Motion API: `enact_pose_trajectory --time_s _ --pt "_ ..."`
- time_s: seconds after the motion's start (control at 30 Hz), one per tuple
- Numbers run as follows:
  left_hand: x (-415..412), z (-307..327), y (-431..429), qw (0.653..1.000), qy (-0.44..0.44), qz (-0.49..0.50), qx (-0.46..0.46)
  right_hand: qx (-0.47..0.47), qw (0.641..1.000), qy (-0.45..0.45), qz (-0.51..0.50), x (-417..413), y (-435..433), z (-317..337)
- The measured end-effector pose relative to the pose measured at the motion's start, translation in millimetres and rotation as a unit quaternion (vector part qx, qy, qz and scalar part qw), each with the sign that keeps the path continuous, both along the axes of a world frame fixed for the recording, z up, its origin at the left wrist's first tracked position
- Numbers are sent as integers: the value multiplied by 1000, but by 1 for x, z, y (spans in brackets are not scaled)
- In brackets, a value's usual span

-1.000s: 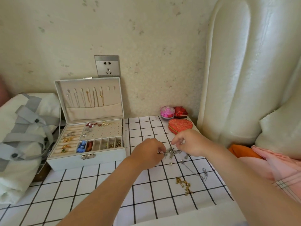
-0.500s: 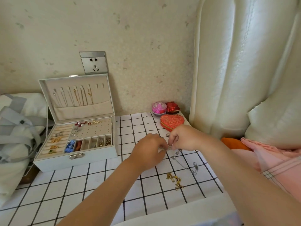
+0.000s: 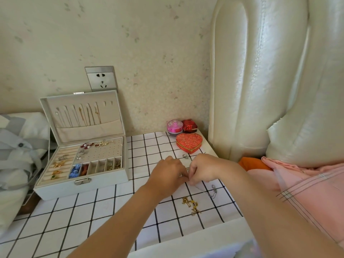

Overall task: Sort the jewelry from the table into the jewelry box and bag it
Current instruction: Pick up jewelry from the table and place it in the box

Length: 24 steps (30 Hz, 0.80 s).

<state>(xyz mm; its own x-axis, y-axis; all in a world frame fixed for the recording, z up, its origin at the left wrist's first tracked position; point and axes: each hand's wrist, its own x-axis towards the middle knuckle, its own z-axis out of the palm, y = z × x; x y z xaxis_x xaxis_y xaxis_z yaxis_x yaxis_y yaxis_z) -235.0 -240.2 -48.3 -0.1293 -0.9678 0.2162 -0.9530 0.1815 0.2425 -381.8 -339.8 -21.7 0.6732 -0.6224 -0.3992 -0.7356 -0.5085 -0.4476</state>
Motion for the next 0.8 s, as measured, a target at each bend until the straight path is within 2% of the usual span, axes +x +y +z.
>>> enact_pose_trajectory --time_s 0.13,0.27,0.47,0.63,0.8 --pt "10 7 5 995 91 47 -16 2 997 -69 -16 4 1 3" --pt "17 23 9 978 182 97 -5 43 988 -142 -41 10 7 13" --pt "34 49 19 916 371 152 -32 75 961 -260 -60 27 20 40" --pt "58 63 35 874 451 176 -49 74 952 -290 -70 52 31 56" --pt "86 75 53 835 504 216 -52 149 918 -358 -89 81 41 66"
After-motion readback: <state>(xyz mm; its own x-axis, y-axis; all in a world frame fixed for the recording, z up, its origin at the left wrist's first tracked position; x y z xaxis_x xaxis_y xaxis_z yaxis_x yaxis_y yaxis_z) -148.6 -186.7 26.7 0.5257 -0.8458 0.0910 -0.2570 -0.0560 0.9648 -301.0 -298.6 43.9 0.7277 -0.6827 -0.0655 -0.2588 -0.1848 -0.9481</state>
